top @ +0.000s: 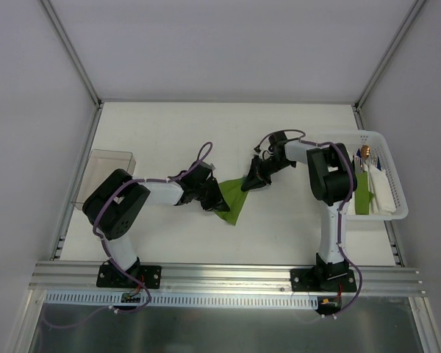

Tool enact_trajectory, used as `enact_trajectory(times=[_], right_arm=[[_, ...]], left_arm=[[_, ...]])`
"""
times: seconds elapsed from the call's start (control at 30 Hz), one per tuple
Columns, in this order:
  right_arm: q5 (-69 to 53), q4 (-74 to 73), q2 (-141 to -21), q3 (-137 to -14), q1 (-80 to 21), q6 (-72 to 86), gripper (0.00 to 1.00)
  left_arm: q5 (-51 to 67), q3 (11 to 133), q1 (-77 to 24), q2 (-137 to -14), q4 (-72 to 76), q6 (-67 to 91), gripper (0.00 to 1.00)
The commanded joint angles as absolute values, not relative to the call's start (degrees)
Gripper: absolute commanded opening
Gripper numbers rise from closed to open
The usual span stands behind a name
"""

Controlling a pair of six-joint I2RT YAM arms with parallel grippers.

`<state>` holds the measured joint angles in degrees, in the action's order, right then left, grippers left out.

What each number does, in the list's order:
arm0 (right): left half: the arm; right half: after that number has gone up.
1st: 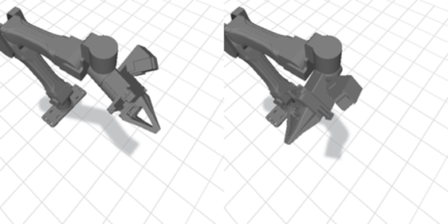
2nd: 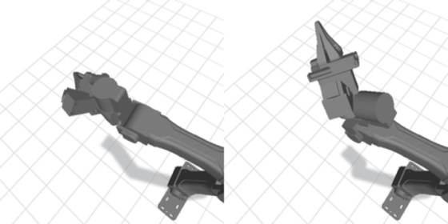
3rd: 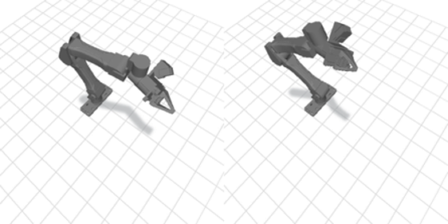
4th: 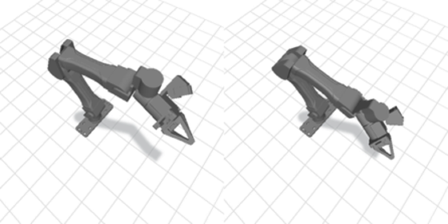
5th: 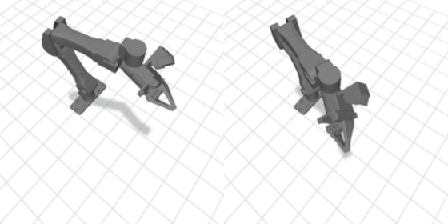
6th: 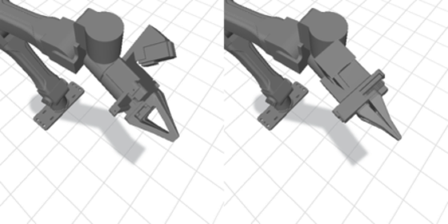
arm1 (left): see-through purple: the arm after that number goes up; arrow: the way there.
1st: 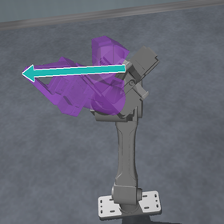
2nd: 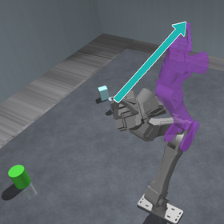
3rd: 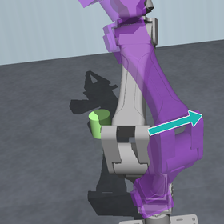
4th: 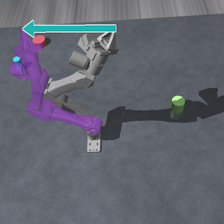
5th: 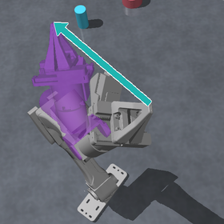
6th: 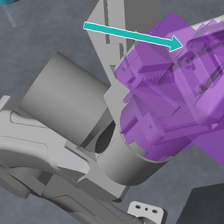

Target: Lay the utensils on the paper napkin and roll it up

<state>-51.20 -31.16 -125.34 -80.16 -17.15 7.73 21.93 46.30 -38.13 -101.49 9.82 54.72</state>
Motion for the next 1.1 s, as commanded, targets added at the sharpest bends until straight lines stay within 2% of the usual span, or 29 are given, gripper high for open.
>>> enact_trajectory(times=[0.0, 0.17, 0.4, 0.93, 1.03, 1.07], right_arm=[[-47.81, -34.10, -126.03, -81.65, -17.40, 5.98, 0.15], [-52.55, -33.31, -125.07, -83.14, -17.58, 5.89, 0.15], [-53.88, -32.44, -121.64, -84.02, -18.90, 6.24, 0.17], [-47.90, -32.96, -127.09, -83.85, -20.04, 7.03, 0.14], [-46.67, -33.49, -127.35, -84.11, -19.95, 6.86, 0.13], [-46.58, -33.57, -127.61, -84.20, -20.04, 6.86, 0.13]], left_arm=[[16.79, 44.47, -37.35, -99.06, 5.80, 51.77, 0.04], [18.02, 45.35, -37.27, -100.89, 5.63, 52.03, 0.00], [18.11, 45.09, -37.27, -102.48, 5.71, 52.91, 0.00], [17.75, 44.12, -37.09, -101.43, 6.76, 53.53, 0.00], [17.58, 43.59, -37.00, -99.06, 7.56, 52.91, 0.04], [18.19, 43.68, -37.09, -97.57, 8.17, 52.21, 0.09]])
